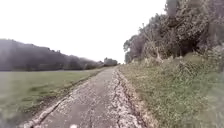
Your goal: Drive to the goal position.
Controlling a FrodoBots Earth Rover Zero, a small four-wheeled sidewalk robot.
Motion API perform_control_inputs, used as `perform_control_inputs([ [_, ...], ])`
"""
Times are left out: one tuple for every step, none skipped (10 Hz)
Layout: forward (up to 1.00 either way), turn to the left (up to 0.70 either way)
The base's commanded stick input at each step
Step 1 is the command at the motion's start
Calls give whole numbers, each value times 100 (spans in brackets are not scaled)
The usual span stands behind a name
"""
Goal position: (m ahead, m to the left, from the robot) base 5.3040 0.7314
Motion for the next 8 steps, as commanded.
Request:
perform_control_inputs([
  [70, 0],
  [70, 0],
  [70, 0],
  [70, 0],
  [70, 0],
  [70, 0],
  [70, 0],
  [70, 0],
])
